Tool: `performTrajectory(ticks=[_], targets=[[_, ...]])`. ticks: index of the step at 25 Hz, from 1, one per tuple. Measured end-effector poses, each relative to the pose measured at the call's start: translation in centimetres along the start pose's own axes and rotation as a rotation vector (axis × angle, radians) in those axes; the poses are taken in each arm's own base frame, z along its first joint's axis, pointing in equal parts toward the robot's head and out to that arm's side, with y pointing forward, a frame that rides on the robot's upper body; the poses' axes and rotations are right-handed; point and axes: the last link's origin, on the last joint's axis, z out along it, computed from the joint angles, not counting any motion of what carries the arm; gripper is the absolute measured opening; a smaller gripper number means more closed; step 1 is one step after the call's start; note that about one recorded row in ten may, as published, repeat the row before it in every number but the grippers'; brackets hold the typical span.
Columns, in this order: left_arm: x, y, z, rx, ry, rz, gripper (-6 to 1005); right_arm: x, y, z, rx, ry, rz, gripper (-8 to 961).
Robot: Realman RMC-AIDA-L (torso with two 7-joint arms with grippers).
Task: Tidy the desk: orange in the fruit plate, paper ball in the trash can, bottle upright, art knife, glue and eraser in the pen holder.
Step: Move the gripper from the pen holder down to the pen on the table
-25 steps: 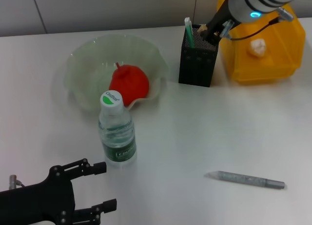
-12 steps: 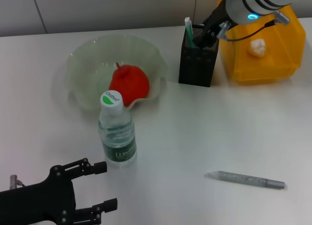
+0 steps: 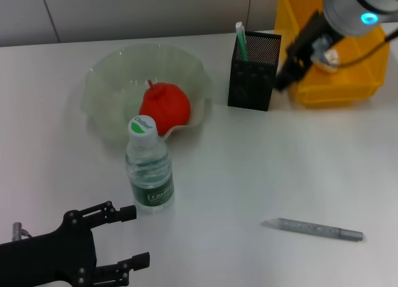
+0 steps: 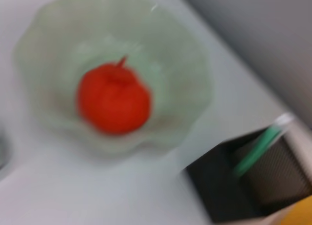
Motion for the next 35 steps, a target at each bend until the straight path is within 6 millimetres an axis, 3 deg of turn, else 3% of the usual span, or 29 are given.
performTrajectory(ticks=[2,6,10,12,26,35], targets=[[0.1,-0.1,0.1,-0.002,0.0,0.002,783,0.8,1.7,-0.3,-0.104,0.075,-0.017,654],[0.1,-0.1,0.1,-0.004,0.0,0.002,783,1.6,3.1,-0.2,-0.197,0.128,-0.041,652],[0.2,-0.2,0.1,-0.002,0.001,0.003,783,2.6,4.7,0.8,-0.305,0.181,-0.079,649],[0.3,-0.3,0.2,-0.001,0.003,0.005,783,3.0,5.8,2.2,-0.364,0.226,-0.104,648],[0.2,-0.3,0.1,0.013,0.013,-0.006,783,3.6,9.5,5.7,-0.377,0.348,-0.272,639],[0.1,-0.3,0.2,0.017,0.014,-0.006,783,4.2,10.2,7.2,-0.364,0.387,-0.282,633]])
